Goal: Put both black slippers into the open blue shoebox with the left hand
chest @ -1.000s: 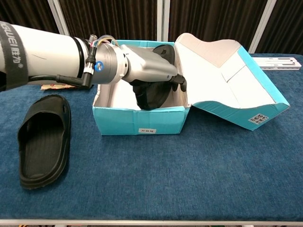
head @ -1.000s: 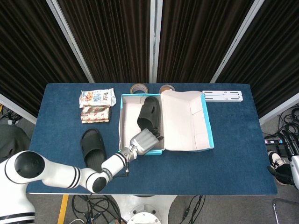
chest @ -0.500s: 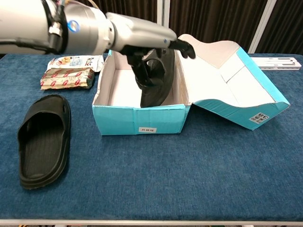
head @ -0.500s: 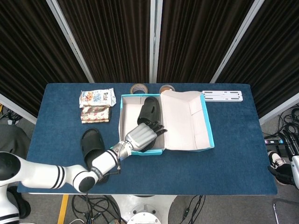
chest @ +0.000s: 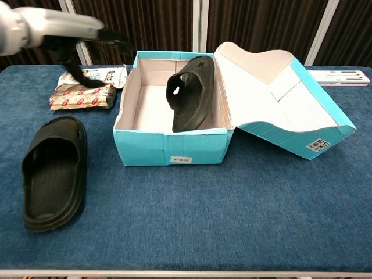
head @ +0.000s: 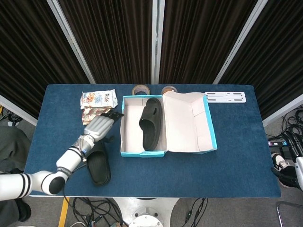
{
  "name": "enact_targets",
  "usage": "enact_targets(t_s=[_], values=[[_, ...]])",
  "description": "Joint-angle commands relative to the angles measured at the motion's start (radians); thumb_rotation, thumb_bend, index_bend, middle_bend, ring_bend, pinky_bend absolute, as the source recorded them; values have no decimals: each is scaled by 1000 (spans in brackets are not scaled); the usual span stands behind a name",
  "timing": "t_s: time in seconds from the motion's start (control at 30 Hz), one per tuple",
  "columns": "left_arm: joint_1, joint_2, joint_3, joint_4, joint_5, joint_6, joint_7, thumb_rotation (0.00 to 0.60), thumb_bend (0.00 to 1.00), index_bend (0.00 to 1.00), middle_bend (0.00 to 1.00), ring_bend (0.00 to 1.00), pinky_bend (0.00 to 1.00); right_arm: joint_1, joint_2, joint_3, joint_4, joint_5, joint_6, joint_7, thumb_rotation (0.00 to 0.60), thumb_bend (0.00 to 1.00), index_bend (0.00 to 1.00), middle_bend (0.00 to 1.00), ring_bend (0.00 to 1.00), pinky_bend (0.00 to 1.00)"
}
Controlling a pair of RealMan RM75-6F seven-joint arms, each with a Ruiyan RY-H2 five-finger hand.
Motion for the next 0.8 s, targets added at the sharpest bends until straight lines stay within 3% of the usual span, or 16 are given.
enact_targets(t_s=[0.03,0.27,0.57,0.8], values=[[59,31,44,-22,3,13,-33,600,272,74,60,0,191,5,-2,0,2,-3,-5,1,600,26,0,58,0,0],[131,21,88,-36,-12,-7,-66,600,123,75,60,0,192,15,-5,0,5,-6,-16,3,600,26,0,58,0,0],[154,-47,80,35,-60,-26,-61,600,104,74,56,0,197,21,-13,-2,13,-10,-23,10,600,28,0,58,0,0],[111,-102,60,129,-189,-89,-18,600,103,74,56,0,204,18,-12,-3,18,-6,-19,16,600,29,0,58,0,0]])
